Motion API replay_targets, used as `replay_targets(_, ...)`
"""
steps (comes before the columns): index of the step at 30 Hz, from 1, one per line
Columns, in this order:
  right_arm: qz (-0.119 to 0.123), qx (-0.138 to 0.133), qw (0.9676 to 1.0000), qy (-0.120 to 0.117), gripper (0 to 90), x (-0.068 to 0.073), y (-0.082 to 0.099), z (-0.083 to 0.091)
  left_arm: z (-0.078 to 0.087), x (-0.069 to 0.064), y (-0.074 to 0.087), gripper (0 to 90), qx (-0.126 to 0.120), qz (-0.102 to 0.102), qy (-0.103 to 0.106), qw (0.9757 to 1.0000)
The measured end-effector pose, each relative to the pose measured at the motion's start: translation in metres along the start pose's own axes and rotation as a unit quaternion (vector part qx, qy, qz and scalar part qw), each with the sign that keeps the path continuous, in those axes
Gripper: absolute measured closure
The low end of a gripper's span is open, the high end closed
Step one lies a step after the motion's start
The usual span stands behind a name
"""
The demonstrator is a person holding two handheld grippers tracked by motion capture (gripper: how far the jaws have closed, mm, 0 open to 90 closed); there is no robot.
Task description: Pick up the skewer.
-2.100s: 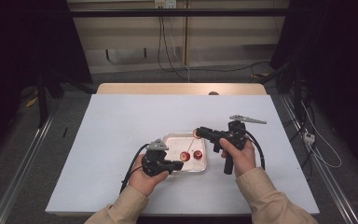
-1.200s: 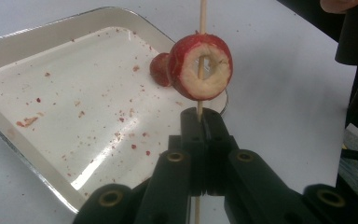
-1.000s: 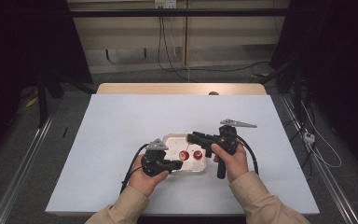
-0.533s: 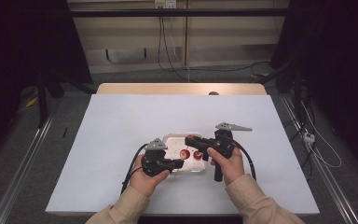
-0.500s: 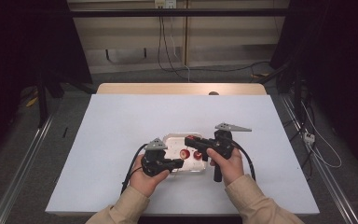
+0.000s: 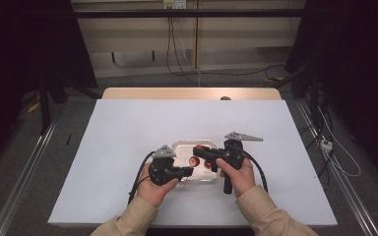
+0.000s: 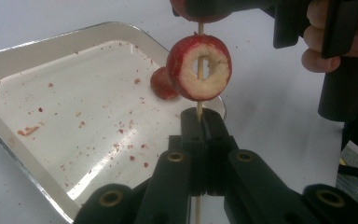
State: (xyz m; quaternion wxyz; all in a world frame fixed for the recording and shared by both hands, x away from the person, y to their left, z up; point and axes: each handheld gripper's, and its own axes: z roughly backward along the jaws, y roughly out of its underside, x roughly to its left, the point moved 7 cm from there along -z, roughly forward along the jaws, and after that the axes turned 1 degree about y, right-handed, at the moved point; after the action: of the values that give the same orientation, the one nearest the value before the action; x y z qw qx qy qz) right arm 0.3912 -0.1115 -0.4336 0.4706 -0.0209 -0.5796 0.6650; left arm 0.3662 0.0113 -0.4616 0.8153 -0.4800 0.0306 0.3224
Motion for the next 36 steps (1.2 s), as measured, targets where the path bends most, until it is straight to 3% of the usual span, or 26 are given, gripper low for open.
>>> replay_targets(4, -0.003, -0.003, 1.0, -0.002, 73.1, 0.0, 0.0, 0.001, 0.0, 0.0, -0.001, 89.9, -0.006, -0.003, -0.007, 1.0)
replay_targets(7, -0.01, -0.004, 0.9999, -0.002, 73.1, 0.0, -0.001, 0.002, -0.001, -0.001, -0.001, 89.6, 0.0, -0.002, 0.002, 1.0)
replay_targets(10, -0.013, 0.001, 0.9999, -0.002, 73.0, -0.003, 0.0, 0.003, -0.003, -0.003, 0.0, 86.0, 0.007, -0.01, 0.001, 0.9999)
replay_targets(14, -0.025, -0.016, 0.9996, -0.002, 73.1, -0.007, -0.005, 0.005, -0.005, -0.003, 0.003, 80.2, 0.018, -0.013, 0.003, 0.9997)
replay_targets(18, -0.022, -0.02, 0.9995, 0.005, 73.0, -0.009, -0.01, 0.01, -0.005, -0.002, 0.004, 75.4, 0.025, -0.015, 0.004, 0.9996)
replay_targets(21, -0.024, -0.026, 0.9994, 0.007, 73.0, -0.012, -0.013, 0.013, -0.006, -0.002, 0.005, 77.7, 0.032, -0.013, 0.008, 0.9994)
replay_targets(25, -0.025, -0.029, 0.9993, 0.003, 73.0, -0.011, -0.014, 0.014, -0.006, -0.004, 0.006, 88.4, 0.035, -0.006, 0.017, 0.9992)
replay_targets(32, -0.021, -0.042, 0.9989, 0.006, 73.1, -0.007, -0.016, 0.012, -0.003, -0.002, 0.004, 89.7, 0.023, 0.007, 0.007, 0.9997)
replay_targets(36, -0.017, -0.024, 0.9996, 0.0, 73.0, -0.005, -0.012, 0.009, 0.0, -0.002, 0.0, 89.7, 0.014, 0.009, 0.01, 0.9998)
